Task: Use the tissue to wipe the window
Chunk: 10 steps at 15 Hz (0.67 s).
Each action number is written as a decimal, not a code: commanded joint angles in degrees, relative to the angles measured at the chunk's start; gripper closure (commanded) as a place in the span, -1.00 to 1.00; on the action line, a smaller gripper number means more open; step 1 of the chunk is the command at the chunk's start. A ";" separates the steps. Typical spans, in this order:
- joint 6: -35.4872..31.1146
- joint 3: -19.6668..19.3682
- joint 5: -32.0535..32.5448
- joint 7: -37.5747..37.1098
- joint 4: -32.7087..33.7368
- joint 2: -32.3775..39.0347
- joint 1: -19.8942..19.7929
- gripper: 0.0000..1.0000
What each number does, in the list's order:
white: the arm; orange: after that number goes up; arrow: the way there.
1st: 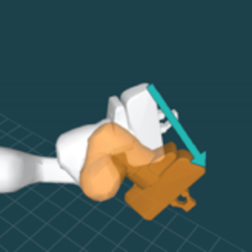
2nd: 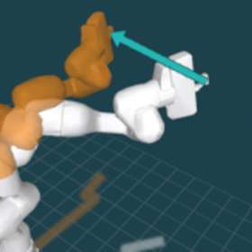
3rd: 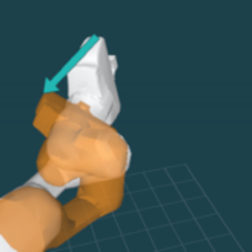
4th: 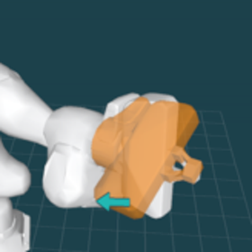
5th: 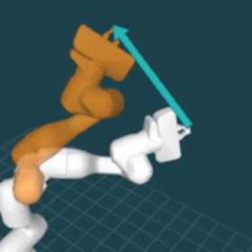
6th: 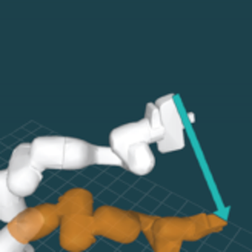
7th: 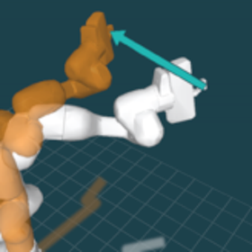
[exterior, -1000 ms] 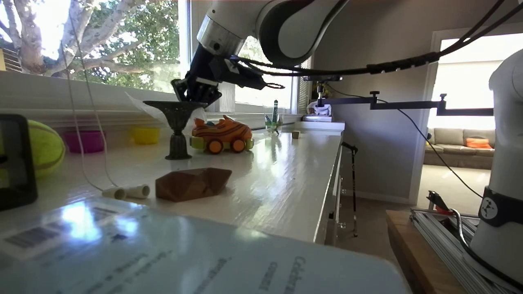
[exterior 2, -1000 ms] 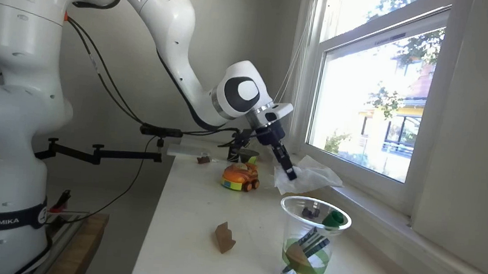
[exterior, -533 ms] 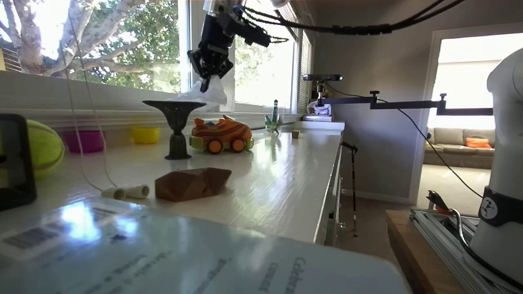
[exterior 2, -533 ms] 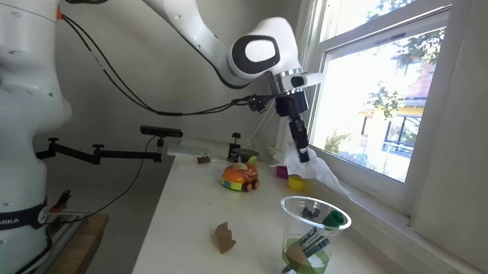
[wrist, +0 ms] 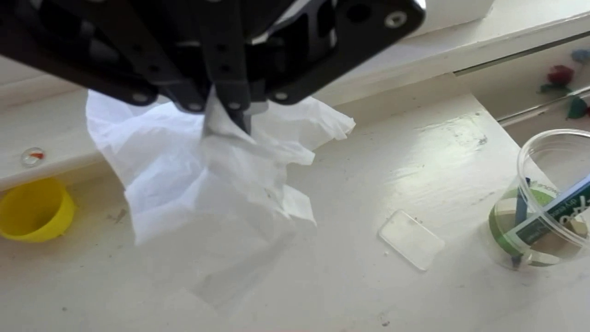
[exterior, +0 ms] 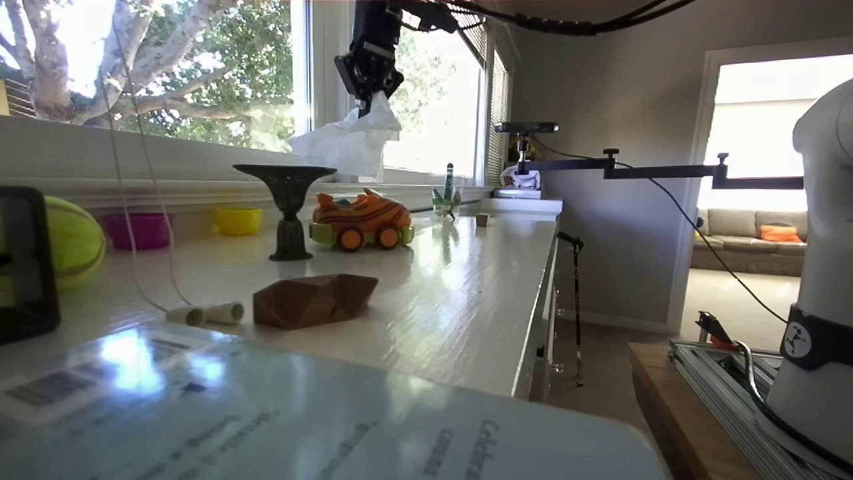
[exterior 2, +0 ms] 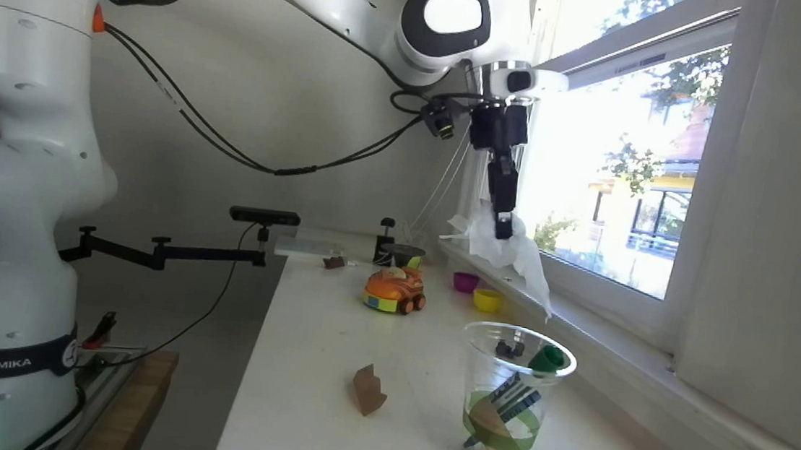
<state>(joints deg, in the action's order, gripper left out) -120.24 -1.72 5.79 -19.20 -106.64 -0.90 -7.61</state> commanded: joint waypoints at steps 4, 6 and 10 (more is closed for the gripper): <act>-1.98 0.30 -3.89 -6.11 -4.52 -1.66 3.63 0.99; -2.28 0.41 -3.75 -8.76 -6.00 -1.98 4.25 0.99; -3.06 0.11 -1.98 -12.99 -9.43 -2.02 4.38 0.99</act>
<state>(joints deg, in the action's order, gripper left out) -121.37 -1.18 3.91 -29.27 -112.20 -1.02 -3.42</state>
